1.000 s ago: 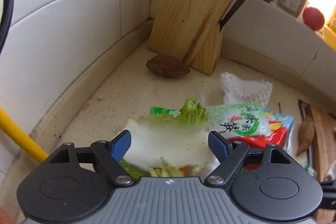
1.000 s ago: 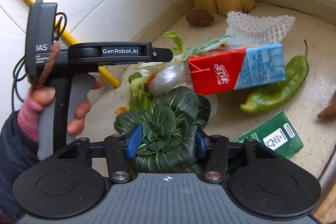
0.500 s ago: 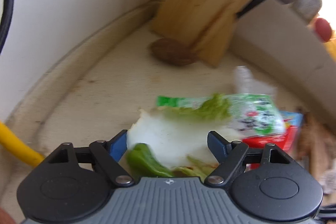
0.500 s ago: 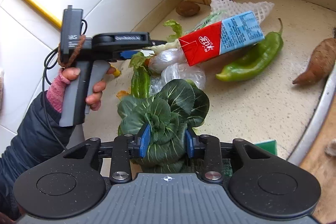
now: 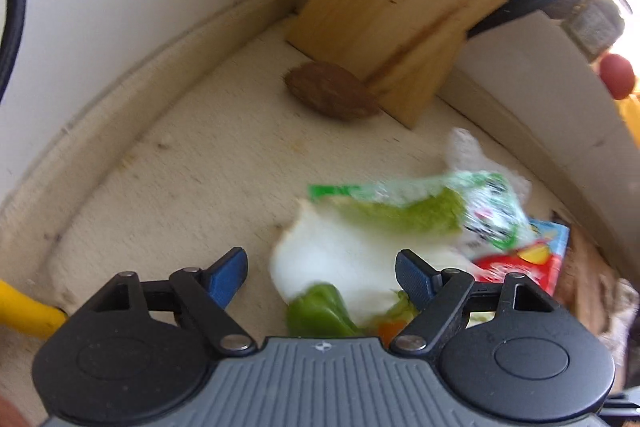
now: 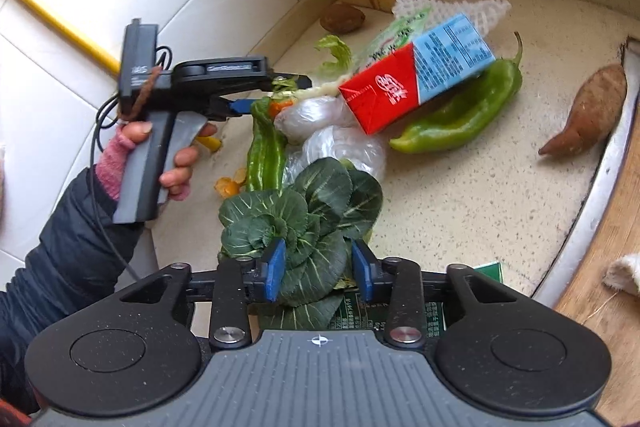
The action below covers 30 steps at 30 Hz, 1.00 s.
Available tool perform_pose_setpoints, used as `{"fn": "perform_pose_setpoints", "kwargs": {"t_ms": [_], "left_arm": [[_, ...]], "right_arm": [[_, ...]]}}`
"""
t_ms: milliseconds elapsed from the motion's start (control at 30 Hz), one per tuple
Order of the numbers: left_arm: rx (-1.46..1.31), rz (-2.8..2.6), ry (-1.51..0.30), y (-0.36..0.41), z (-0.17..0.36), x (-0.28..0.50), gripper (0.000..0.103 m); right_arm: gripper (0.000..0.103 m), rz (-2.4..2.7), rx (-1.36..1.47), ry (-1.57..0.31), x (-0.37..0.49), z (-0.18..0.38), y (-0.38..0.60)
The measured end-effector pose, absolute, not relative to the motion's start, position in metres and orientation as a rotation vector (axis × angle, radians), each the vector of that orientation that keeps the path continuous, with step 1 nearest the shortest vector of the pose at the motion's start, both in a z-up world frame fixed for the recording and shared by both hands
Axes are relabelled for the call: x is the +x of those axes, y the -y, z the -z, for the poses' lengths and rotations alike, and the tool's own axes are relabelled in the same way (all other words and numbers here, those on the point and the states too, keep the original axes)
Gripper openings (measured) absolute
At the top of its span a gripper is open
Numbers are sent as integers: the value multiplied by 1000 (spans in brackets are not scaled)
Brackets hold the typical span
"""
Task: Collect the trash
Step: 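Grasp the white cabbage stem with the left gripper while the right holds bok choy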
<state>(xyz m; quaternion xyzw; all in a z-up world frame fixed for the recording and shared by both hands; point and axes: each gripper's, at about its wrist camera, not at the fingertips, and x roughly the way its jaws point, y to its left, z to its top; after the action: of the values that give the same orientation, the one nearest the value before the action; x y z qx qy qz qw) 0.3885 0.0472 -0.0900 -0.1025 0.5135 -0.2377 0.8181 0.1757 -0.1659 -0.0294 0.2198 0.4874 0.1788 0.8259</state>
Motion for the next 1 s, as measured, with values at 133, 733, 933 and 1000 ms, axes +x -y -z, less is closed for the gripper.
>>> {"fn": "perform_pose_setpoints", "kwargs": {"t_ms": [133,733,933,1000], "left_arm": [[-359,594,-1111,-42,94,394,76],[-467,724,-1145,2,105,426,63],[-313,779,-1080,13,90,404,41],[-328,767,-1103,11,97,409,41]], "right_arm": [[48,-381,503,-1027,182,35,168],[54,-409,461,-1001,200,48,149],[75,-408,450,-963,194,50,147],[76,-393,419,-951,193,47,144]]}}
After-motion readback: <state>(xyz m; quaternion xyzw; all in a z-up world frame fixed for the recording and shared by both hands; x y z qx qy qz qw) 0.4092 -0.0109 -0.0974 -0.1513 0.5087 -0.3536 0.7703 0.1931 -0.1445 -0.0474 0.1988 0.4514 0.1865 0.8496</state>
